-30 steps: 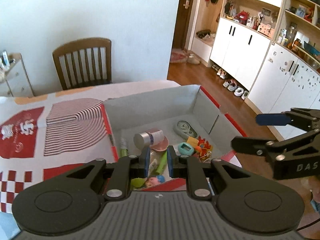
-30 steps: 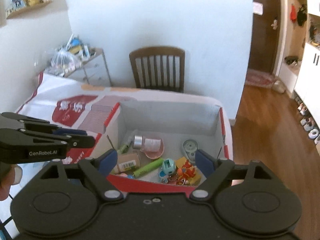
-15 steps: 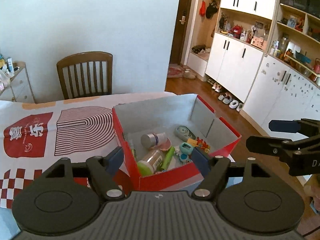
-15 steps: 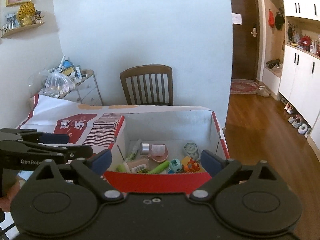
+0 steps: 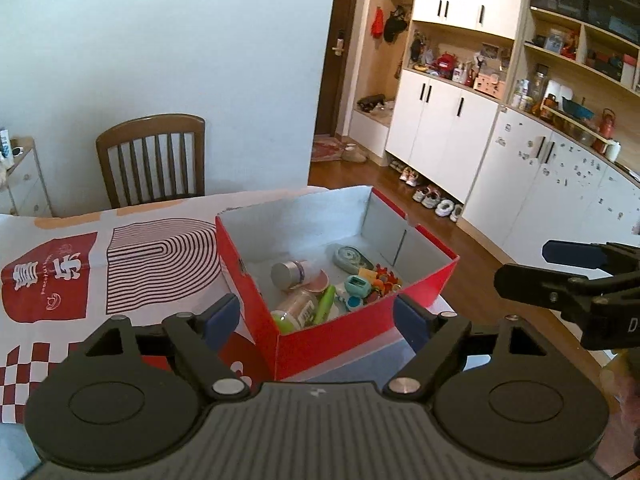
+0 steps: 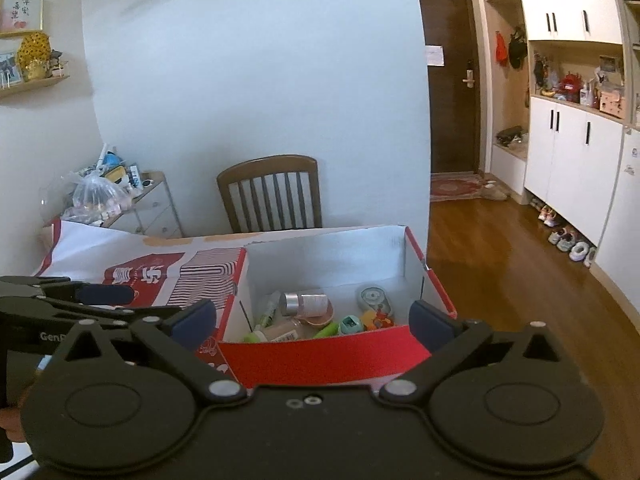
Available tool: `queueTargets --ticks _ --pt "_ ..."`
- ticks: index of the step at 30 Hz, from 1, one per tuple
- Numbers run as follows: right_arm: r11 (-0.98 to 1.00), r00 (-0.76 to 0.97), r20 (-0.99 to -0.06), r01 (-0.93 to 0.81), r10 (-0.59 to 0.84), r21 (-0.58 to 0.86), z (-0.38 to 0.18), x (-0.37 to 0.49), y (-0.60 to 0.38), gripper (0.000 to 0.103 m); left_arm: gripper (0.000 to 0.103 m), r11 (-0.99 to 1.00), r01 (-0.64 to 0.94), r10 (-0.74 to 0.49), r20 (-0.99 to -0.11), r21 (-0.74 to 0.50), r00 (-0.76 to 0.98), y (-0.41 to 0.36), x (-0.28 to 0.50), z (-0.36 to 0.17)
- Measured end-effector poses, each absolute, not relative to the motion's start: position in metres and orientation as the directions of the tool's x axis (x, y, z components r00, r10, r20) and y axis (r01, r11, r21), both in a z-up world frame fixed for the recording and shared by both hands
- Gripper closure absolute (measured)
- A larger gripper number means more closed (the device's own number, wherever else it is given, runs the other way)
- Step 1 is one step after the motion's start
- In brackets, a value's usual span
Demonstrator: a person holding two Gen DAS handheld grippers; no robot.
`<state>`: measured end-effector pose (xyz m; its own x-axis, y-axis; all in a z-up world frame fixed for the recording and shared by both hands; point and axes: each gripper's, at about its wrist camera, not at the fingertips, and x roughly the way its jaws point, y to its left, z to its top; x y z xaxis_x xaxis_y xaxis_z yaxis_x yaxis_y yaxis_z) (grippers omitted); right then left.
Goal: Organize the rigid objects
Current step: 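Withdraw both tools up and away from the box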
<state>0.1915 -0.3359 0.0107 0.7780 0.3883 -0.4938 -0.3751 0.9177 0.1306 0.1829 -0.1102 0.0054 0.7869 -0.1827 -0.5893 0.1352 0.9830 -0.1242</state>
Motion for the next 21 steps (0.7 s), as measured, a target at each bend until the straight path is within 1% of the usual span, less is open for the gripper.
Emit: queueTargets --ticks 2,10,16,21 --pt "0.919 0.780 -0.494 -0.370 0.385 0.133 0.010 0.187 -0.334 0.000 0.015 0.984 0.141 -0.181 -0.589 -0.113 0.788 -0.110 0.179 0.005" --pt "0.928 0.792 -0.489 -0.347 0.366 0.133 0.007 0.171 -0.324 0.000 0.015 0.982 0.151 -0.188 -0.582 -0.111 0.791 -0.103 0.167 0.005" --pt "0.930 0.793 -0.489 -0.341 0.362 0.135 0.005 0.163 -0.316 0.000 0.015 0.986 0.144 -0.164 -0.576 -0.081 0.801 -0.100 0.158 0.004" --pt "0.931 0.791 -0.495 -0.340 0.361 0.135 0.003 0.158 -0.310 0.000 0.015 0.987 0.137 -0.161 -0.581 -0.085 0.798 -0.095 0.154 0.003"
